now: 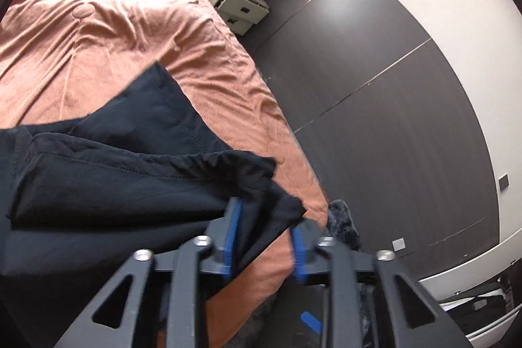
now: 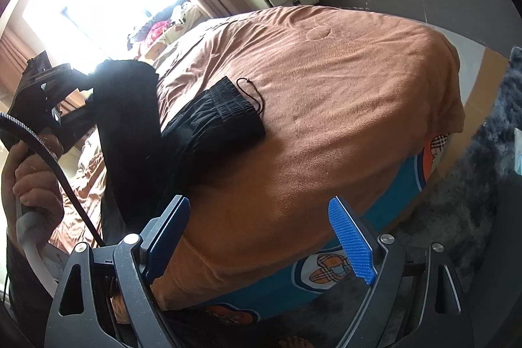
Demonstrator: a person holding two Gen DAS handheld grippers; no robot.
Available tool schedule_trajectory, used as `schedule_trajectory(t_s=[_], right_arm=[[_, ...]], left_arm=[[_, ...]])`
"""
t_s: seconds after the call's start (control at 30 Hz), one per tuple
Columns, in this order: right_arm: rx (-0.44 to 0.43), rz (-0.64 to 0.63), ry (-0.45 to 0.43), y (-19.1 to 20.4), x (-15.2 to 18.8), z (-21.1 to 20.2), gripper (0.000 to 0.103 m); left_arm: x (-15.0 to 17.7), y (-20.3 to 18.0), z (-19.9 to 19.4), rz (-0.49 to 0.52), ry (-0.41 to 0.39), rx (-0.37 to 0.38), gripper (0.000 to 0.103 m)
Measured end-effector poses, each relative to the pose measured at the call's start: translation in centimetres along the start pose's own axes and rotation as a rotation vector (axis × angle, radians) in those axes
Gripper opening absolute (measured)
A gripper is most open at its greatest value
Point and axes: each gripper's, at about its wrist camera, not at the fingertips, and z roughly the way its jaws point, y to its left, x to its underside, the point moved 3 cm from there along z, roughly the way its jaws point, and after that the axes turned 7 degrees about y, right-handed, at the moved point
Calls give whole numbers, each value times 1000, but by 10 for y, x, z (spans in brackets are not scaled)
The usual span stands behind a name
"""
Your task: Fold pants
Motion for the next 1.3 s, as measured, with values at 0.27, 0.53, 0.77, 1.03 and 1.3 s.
schedule_trajectory(t_s=[0.27,0.53,0.77,1.03,1.3], right_arm=[[-100,23,17,2,-8,20,87],[-238,61,47,6,-21,48,87],[-376,173,92,-1,-36,82,82],[-446,268,136,-5,-46,119,82],[-481,335,192,3,-54,150,86]], left_arm=[[31,12,-28,-7,-16,27,86],[55,65,-92,-81,-136,-96,86],[88,122,-154,-187,-233,-191,86],[130,181,-213,-289,-322,-291,86],[171,240,-250,-423,-393,-324,86]])
